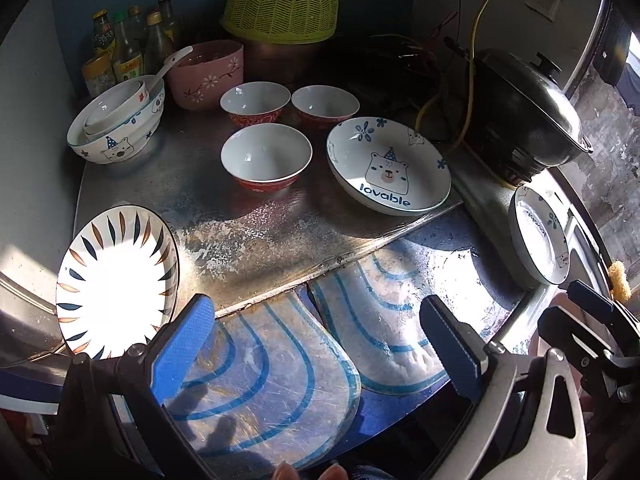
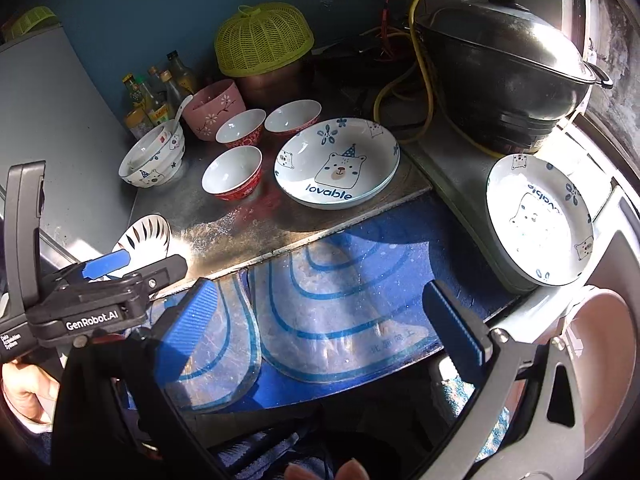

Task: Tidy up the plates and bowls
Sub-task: 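Move both grippers toward the bear-print plate on the sink edge, then close both grippers on the rim of the bear-print plate, then lift the bear-print plate with both grippers and carry it over the leaf-pattern plate, then lower the bear-print plate onto the leaf-pattern plate and open both grippers, then move both grippers to the large blue-flower bear bowl on the counter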

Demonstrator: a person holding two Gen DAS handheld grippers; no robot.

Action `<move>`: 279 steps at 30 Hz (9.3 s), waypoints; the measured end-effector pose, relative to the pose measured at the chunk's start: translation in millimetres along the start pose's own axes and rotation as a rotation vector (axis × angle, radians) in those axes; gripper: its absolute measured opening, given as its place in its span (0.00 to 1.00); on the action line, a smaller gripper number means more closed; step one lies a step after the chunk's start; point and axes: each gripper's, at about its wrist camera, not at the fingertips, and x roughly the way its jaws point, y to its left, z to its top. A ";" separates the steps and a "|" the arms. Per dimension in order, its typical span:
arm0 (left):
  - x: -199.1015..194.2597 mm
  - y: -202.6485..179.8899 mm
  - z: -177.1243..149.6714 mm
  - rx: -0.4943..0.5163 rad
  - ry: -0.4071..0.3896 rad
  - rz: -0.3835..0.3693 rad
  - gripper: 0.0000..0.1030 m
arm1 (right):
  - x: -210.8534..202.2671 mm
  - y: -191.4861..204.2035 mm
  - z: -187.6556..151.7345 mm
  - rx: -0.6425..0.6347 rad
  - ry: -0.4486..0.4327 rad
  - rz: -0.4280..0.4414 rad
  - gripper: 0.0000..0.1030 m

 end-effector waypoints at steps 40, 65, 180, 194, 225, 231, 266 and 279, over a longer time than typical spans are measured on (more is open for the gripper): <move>74.0 -200.8 45.0 0.214 0.111 -0.197 1.00 | -32.7 -223.8 19.1 0.267 -0.077 -0.150 1.00; 190.3 -284.6 77.9 0.223 0.229 -0.304 0.47 | 62.9 -338.8 27.1 0.372 0.034 -0.027 0.33; 19.6 240.5 -60.3 -0.626 0.007 0.085 0.12 | 191.5 178.6 30.1 -0.397 0.307 0.430 0.13; 18.5 280.8 -72.8 -0.709 -0.005 0.131 0.12 | 222.9 233.1 36.3 -0.496 0.334 0.465 0.13; 32.4 277.3 -58.7 -0.659 0.002 0.186 0.62 | 245.0 272.3 20.4 -0.627 0.283 0.375 0.20; 17.1 266.1 -53.6 -0.619 -0.060 0.220 0.92 | 227.1 272.9 18.8 -0.649 0.219 0.373 0.62; -14.4 159.3 -32.5 -0.465 -0.072 0.208 1.00 | 112.9 128.5 45.8 -0.358 0.159 0.403 1.00; 15.2 89.5 5.1 -0.335 -0.045 0.116 1.00 | 94.1 43.8 64.8 -0.223 0.116 0.309 1.00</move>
